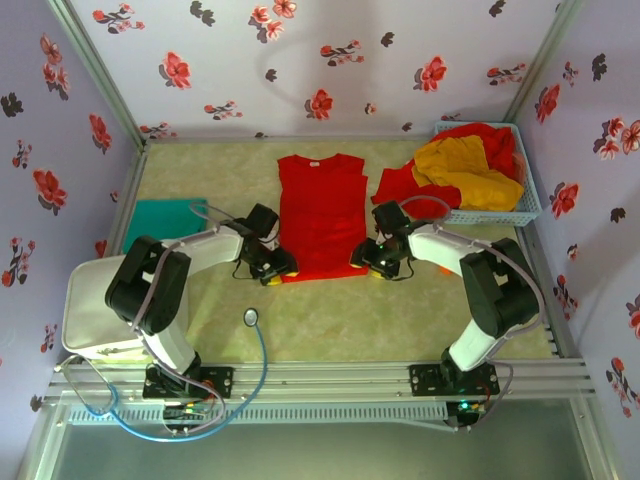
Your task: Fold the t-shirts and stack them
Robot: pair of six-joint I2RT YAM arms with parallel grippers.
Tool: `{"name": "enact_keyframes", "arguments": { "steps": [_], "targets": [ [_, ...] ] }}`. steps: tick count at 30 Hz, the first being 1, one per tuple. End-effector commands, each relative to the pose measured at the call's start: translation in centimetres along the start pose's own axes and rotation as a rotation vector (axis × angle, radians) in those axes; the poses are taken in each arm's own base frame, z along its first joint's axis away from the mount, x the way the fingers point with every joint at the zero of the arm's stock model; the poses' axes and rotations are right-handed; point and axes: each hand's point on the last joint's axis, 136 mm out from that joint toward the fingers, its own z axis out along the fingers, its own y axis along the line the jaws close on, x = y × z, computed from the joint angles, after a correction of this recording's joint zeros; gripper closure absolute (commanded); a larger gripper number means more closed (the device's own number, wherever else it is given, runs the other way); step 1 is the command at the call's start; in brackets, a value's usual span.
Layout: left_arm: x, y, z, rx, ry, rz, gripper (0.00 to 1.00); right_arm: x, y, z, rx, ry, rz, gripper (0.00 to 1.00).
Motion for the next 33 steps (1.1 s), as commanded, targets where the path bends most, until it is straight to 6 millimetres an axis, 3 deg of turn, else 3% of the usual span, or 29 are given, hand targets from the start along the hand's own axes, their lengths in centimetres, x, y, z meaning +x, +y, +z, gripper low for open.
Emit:
{"name": "enact_keyframes", "arguments": {
  "steps": [1,8,14,27,33],
  "targets": [
    [0.7,1.6,-1.5,-0.118,0.008,0.024,0.54,0.7,-1.8,0.8,0.084,0.022,-0.002,0.45],
    [0.3,1.4,-2.0,-0.149,0.006,0.045,0.52,0.8,-1.2,1.0,0.097,0.023,-0.031,0.49],
    [-0.1,1.4,-0.5,-0.157,0.025,0.056,0.54,0.7,-1.0,1.7,0.103,0.036,-0.037,0.53],
    [-0.9,0.2,1.5,-0.149,0.057,0.068,0.61,0.2,-1.1,2.7,0.142,0.061,-0.060,0.79],
    [0.1,-0.4,1.5,-0.152,0.068,0.077,0.59,-0.2,-0.7,2.5,0.138,0.054,-0.066,0.98]
  ]
}}
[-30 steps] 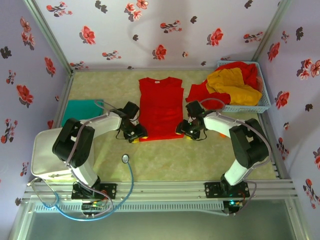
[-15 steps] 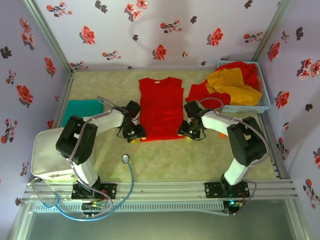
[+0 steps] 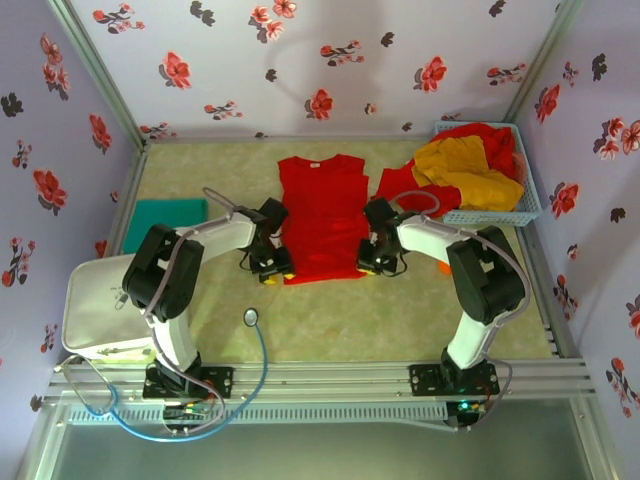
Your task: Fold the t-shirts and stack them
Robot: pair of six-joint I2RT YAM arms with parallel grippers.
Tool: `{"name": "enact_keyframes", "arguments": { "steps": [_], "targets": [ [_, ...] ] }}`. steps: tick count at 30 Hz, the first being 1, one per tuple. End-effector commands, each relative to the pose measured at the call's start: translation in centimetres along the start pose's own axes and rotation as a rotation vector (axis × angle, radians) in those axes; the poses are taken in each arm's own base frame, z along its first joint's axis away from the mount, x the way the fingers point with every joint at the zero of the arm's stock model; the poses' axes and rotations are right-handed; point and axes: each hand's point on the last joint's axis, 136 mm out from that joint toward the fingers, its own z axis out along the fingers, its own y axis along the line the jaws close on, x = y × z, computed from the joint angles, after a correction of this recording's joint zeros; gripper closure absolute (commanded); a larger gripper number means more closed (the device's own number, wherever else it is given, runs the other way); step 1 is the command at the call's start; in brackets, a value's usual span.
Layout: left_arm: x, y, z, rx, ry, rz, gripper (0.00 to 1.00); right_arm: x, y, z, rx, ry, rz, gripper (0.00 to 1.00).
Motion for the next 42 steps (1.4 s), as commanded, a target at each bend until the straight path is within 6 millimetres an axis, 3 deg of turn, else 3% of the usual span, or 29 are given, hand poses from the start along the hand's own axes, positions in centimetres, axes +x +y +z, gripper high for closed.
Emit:
{"name": "enact_keyframes", "arguments": {
  "steps": [1,8,15,22,24,32,38,42],
  "targets": [
    [0.1,-1.5,1.0,0.036,-0.004,0.035,0.59,0.1,-0.3,1.3,0.022,0.012,-0.011,1.00],
    [-0.1,-1.8,2.1,0.065,-0.007,0.022,0.64,-0.2,0.2,1.3,0.005,0.010,-0.016,1.00],
    [-1.4,-2.7,2.9,0.085,-0.020,0.017,0.81,-0.2,0.3,0.9,0.002,0.001,-0.022,1.00],
    [-1.5,-2.9,1.9,0.089,-0.035,0.021,1.00,0.0,0.8,-0.2,-0.030,-0.015,-0.041,1.00],
    [-1.2,-2.7,1.2,0.095,-0.049,0.009,1.00,0.5,0.8,-0.8,-0.038,-0.012,-0.045,1.00],
    [3.1,-1.4,-1.3,0.114,-0.070,-0.018,1.00,3.7,-0.6,-3.9,-0.024,0.012,-0.053,1.00],
    [6.7,-3.1,-3.7,0.183,-0.108,-0.005,1.00,6.7,-1.3,-6.5,-0.022,0.013,-0.071,1.00],
    [8.3,-3.9,-6.2,0.219,-0.135,-0.005,1.00,7.5,-1.1,-9.1,-0.035,-0.026,-0.072,1.00]
  ]
}}
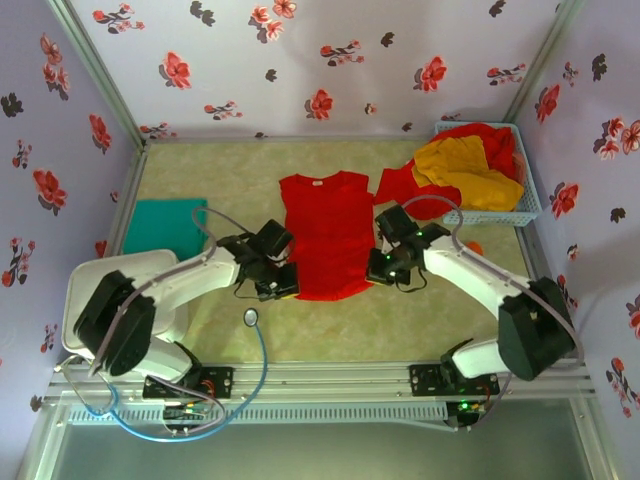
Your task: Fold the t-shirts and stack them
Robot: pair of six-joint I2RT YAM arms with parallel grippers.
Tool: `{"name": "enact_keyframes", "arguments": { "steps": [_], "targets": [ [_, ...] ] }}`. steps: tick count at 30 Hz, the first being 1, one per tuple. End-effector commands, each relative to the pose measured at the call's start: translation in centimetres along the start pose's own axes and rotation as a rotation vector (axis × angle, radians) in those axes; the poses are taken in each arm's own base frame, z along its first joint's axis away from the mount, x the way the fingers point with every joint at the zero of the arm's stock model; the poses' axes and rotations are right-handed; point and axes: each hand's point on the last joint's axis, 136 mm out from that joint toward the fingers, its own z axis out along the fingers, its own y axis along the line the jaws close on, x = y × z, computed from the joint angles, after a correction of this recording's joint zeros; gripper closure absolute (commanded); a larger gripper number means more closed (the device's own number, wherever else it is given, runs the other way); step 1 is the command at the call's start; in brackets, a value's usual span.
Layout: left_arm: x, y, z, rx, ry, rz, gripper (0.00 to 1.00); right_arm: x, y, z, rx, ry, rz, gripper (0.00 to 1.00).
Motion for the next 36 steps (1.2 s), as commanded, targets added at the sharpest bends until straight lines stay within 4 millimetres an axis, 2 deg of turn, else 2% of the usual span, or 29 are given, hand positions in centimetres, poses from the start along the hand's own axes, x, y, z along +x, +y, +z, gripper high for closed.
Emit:
{"name": "enact_keyframes", "arguments": {
  "steps": [1,6,11,17,21,27,32,36],
  "targets": [
    [0.8,-0.3,-2.4,0.007,-0.032,-0.063,1.00,1.5,-0.8,-2.4,0.039,-0.002,0.013,1.00],
    [1.2,-1.1,-6.1,0.055,-0.088,-0.097,1.00,1.3,0.1,-5.5,0.012,-0.056,0.019,1.00],
    [-0.1,-3.1,-9.6,0.109,-0.157,-0.065,1.00,-0.1,2.0,-8.2,-0.049,-0.139,0.040,1.00],
    [-2.2,-3.0,-9.0,0.072,-0.150,-0.042,1.00,-3.3,4.1,-8.8,-0.128,-0.164,0.068,1.00],
    [-4.2,-3.0,-9.6,0.082,-0.181,-0.054,1.00,-5.6,5.1,-9.5,-0.143,-0.188,0.065,1.00],
    [-7.4,-3.8,-10.3,0.096,-0.194,-0.039,1.00,-7.6,5.7,-9.0,-0.187,-0.164,0.089,1.00],
    [-9.5,-4.5,-9.9,0.095,-0.180,-0.026,1.00,-9.8,5.9,-9.1,-0.206,-0.169,0.100,1.00],
    [-11.5,-4.4,-9.6,0.091,-0.183,-0.029,1.00,-11.8,6.1,-8.9,-0.215,-0.166,0.102,1.00]
  ]
}}
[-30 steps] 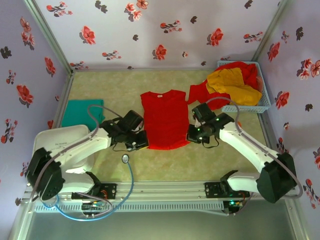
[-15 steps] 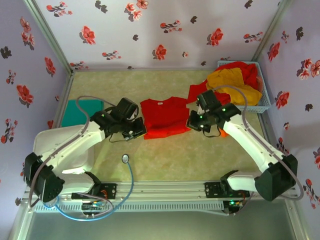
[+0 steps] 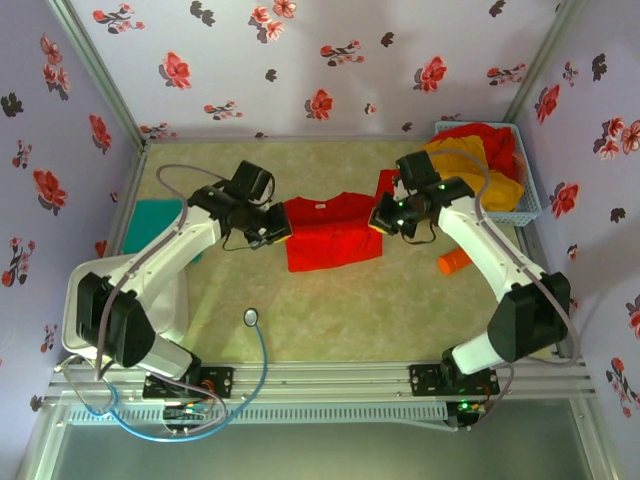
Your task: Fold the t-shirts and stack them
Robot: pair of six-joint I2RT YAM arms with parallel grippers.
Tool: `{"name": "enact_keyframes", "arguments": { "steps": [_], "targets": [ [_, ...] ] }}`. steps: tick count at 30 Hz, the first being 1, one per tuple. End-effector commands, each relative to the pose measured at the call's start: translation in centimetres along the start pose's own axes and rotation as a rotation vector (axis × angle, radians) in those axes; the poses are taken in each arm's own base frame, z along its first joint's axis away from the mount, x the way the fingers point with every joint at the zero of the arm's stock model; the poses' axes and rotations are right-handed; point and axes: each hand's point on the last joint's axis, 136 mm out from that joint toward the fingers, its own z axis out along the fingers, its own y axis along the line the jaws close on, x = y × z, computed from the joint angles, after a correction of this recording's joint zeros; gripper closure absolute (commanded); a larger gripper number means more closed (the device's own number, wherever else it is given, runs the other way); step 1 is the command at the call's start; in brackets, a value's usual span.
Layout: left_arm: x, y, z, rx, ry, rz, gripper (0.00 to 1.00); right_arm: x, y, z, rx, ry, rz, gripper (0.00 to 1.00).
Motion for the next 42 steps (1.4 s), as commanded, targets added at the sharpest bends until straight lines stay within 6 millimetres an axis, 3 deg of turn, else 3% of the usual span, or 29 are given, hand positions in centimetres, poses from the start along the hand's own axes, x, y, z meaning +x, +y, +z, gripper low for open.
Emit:
{"name": "enact_keyframes", "arguments": {
  "steps": [1,14,23,24,27,28,29,32,35,38,42],
  "targets": [
    [-1.6,-0.3,0.0,0.008,0.011,0.032,1.00,-2.0,1.5,-0.2,-0.051,-0.011,-0.032,1.00],
    [-8.1,-0.8,3.5,0.006,0.049,0.037,1.00,-8.1,1.9,2.8,-0.069,0.012,-0.017,1.00],
    [-9.9,0.6,6.3,-0.027,0.083,0.007,1.00,-10.9,1.7,6.4,-0.060,0.039,-0.001,0.98],
    [-10.1,0.9,6.6,-0.029,0.083,0.001,0.95,-11.2,1.5,6.9,-0.052,0.038,-0.001,0.96],
    [-11.4,1.9,7.7,-0.036,0.077,-0.021,0.80,-12.3,1.3,8.0,-0.045,0.032,0.005,0.83],
    [-11.8,2.3,8.0,-0.041,0.079,-0.023,0.75,-12.7,1.3,8.3,-0.041,0.030,0.007,0.72],
    [-12.3,2.8,8.4,-0.049,0.085,-0.026,0.70,-13.3,1.3,8.8,-0.039,0.024,-0.001,0.51],
    [-14.1,4.0,8.4,-0.063,0.078,-0.043,0.65,-15.1,0.5,9.8,0.010,0.023,-0.035,0.26],
    [-15.0,4.9,6.6,-0.107,0.042,-0.051,0.59,-16.0,-0.2,9.3,0.069,0.010,-0.060,0.21],
    [-15.1,4.3,5.3,-0.101,0.005,-0.037,0.52,-15.5,0.8,8.1,0.025,-0.017,-0.067,0.16],
    [-14.2,2.6,5.9,-0.061,-0.002,-0.015,0.53,-13.6,2.9,7.7,-0.083,-0.011,-0.059,0.12]
  ]
}}
